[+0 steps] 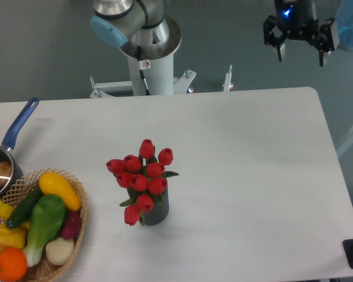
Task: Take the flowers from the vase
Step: 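Move the open gripper from its raised start pose toward the tulips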
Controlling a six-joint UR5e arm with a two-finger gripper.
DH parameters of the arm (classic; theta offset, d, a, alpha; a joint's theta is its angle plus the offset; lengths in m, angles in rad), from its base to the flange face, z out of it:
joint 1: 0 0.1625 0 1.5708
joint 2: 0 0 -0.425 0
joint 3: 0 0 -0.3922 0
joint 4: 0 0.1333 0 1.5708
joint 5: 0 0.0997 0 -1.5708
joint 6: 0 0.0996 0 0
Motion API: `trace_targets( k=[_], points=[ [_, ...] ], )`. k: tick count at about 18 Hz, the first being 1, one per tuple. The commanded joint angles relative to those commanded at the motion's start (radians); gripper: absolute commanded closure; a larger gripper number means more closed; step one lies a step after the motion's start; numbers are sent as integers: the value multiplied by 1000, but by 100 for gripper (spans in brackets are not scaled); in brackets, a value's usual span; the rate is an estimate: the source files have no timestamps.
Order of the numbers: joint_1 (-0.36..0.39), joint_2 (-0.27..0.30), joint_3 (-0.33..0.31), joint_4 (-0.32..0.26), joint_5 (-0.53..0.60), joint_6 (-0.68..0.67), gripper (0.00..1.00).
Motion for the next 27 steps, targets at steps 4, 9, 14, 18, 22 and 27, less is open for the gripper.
trace_targets(
  k=[4,9,14,18,22,27],
  points=[
    [-3,-2,-3,3,-44,-5,0],
    [-8,0,-43,2,-87,-17,0],
    [-2,-2,-49,2,-117,-69,0],
    [-3,-2,-51,3,-117,-69,0],
    [-5,5,-97,6,-117,-64,0],
    [-12,5,-104,3,-118,-71,0]
  ],
)
